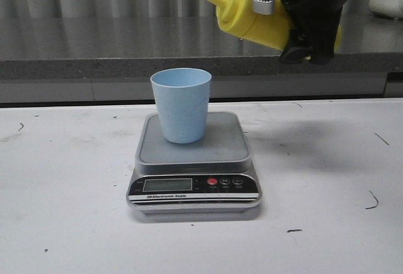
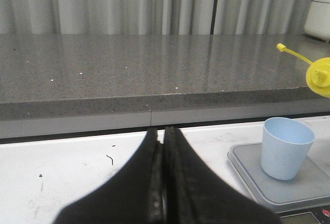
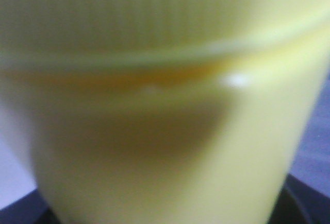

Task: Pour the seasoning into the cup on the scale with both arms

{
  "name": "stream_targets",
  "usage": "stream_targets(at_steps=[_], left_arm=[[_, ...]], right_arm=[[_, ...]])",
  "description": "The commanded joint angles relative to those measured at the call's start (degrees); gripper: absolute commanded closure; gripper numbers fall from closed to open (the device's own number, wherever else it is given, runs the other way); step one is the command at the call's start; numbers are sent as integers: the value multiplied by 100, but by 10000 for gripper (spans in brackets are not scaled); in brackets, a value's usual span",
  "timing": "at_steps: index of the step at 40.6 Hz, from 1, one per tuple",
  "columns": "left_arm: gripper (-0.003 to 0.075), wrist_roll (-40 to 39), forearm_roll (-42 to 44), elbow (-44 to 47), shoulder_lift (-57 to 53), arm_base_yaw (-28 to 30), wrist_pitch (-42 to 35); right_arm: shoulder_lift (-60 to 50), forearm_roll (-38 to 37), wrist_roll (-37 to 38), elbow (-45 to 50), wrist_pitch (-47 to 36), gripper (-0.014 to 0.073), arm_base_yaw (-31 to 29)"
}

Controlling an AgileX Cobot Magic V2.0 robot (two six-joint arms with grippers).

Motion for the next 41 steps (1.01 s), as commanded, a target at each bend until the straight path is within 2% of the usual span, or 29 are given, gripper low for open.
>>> stream_targets(at_steps=[1, 13, 23, 27, 32, 41], left_arm=[[740, -58, -62, -139, 67, 16, -469], [740, -58, -62, -139, 67, 16, -469], [740, -58, -62, -139, 67, 16, -469], [740, -58, -62, -139, 67, 16, -469], [740, -58, -62, -139, 67, 16, -469], [740, -58, -62, -139, 67, 16, -469]], right_arm=[[-313, -8, 325, -244, -465, 429, 12], [-331, 997, 2149, -244, -591, 429, 12], [-369, 2362, 3244, -244, -639, 432, 7], [-487, 3104, 3420, -137, -902, 432, 2], [-817, 3861, 3414, 251, -1639, 432, 2], [-1676, 3868, 3382, 1413, -2645, 432, 2]])
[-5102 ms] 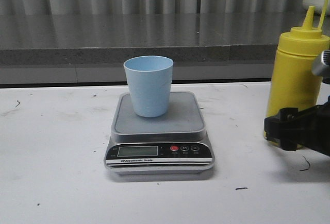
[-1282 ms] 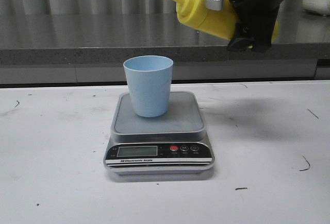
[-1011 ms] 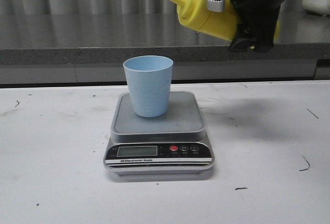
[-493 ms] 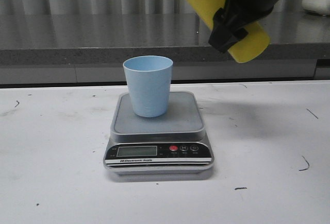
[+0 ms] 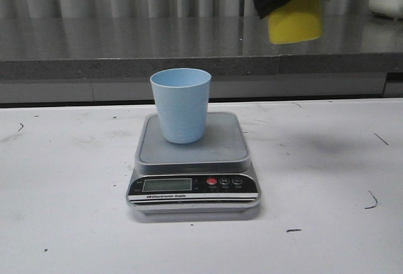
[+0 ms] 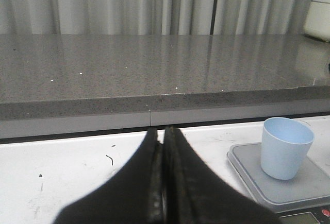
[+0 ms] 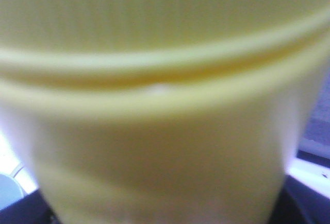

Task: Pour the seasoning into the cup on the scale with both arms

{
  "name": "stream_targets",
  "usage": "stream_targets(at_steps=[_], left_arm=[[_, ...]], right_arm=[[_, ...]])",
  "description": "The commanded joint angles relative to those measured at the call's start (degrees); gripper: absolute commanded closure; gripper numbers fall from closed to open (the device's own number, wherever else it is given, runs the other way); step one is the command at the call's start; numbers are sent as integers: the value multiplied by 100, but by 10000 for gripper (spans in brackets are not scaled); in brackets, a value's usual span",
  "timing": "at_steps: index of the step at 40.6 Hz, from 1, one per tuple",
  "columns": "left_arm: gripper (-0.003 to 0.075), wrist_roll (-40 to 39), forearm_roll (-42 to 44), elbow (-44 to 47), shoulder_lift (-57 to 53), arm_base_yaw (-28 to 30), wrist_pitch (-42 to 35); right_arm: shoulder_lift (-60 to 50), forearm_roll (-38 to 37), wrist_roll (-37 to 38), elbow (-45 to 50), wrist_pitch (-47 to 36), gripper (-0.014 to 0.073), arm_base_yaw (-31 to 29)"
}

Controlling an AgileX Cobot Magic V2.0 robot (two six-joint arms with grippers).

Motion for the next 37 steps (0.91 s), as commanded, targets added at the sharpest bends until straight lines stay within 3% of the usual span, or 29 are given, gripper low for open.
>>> stream_targets(at_steps=[1, 10, 17, 26, 37], left_arm=[[740, -58, -62, -139, 67, 16, -469], [740, -58, -62, -139, 67, 16, -469], [740, -58, -62, -139, 67, 16, -469], [740, -58, -62, -139, 67, 16, -469], [740, -58, -62, -139, 67, 16, -458]], right_arm=[[-700, -16, 0, 385, -1107, 432, -7], [-1478, -675, 0, 1597, -2112, 432, 3], [-1641, -754, 124, 2442, -2916, 432, 188], [-1383, -754, 1165, 3248, -4290, 432, 540], [-455, -817, 2055, 3365, -5277, 432, 540]])
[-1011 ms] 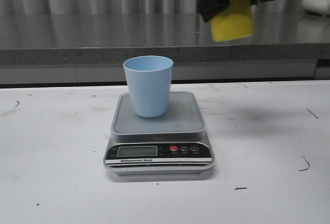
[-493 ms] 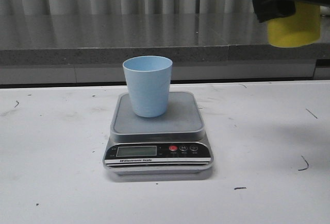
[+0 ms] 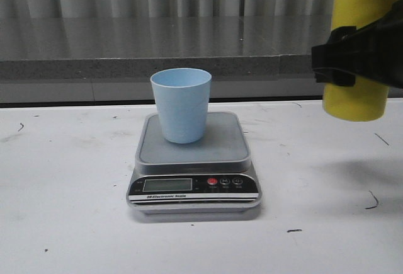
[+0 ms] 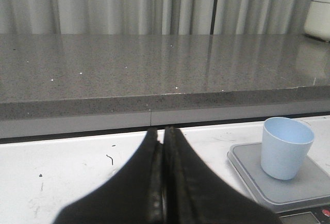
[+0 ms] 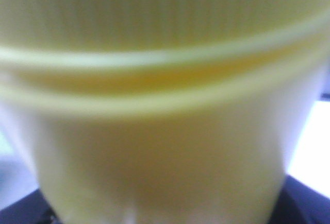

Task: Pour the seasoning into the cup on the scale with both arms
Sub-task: 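Turn the yellow bottle upright and lower it to the table, then hold the upright yellow bottle on the table with the right gripper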

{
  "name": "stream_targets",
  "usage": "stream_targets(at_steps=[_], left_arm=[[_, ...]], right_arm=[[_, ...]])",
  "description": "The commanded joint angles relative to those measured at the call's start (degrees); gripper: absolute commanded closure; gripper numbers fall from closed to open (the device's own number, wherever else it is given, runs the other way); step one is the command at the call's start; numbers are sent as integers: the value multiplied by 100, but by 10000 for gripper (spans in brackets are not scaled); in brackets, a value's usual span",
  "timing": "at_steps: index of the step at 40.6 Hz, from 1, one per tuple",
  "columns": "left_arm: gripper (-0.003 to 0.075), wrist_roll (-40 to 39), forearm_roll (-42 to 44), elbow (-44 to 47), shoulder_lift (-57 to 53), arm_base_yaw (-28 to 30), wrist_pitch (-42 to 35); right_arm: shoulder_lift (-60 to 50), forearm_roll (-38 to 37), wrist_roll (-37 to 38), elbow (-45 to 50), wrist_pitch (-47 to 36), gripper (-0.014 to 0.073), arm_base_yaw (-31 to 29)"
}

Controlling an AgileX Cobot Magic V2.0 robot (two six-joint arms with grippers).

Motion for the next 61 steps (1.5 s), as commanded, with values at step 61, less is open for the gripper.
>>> stream_targets(at_steps=[61], left_arm=[[740, -58, -62, -139, 67, 16, -458]], right_arm=[[1954, -194, 744, -444, -2421, 307, -44]])
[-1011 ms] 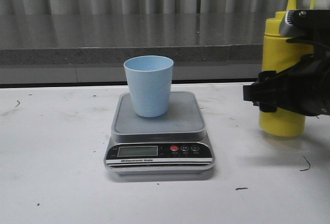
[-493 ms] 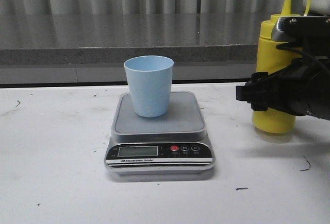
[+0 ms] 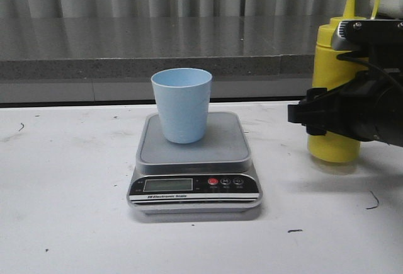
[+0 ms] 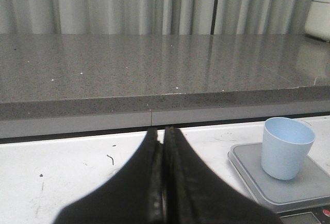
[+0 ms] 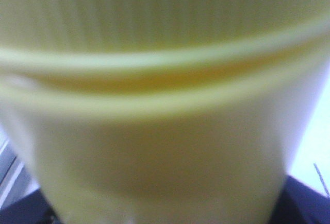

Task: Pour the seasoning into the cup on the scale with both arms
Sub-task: 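Hold the upright yellow bottle on the table with the right gripper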

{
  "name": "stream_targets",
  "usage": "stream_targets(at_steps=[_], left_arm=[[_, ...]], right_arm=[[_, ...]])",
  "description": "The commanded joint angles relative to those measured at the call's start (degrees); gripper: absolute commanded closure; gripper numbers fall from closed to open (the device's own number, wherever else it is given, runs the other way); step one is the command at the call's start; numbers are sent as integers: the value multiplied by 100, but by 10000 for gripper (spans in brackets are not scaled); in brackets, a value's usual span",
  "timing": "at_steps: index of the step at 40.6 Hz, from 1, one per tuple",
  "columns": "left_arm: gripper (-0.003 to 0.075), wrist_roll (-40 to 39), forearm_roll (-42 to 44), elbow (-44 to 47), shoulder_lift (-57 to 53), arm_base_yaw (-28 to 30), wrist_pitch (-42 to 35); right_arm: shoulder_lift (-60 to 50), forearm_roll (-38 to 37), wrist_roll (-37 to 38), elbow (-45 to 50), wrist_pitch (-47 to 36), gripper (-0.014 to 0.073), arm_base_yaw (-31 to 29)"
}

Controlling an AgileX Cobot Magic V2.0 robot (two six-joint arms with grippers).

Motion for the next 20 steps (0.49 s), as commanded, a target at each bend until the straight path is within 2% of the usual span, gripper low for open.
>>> stream_targets(at_steps=[1, 13, 20], left_arm=[[740, -58, -62, -139, 67, 16, -458], [740, -58, -62, -139, 67, 16, -458], [740, -58, -62, -139, 67, 16, -458]], right_arm=[[-218, -114, -5, -157, -652, 292, -34], [-218, -90, -5, -157, -647, 116, -34], [-218, 160, -5, -157, -647, 93, -34]])
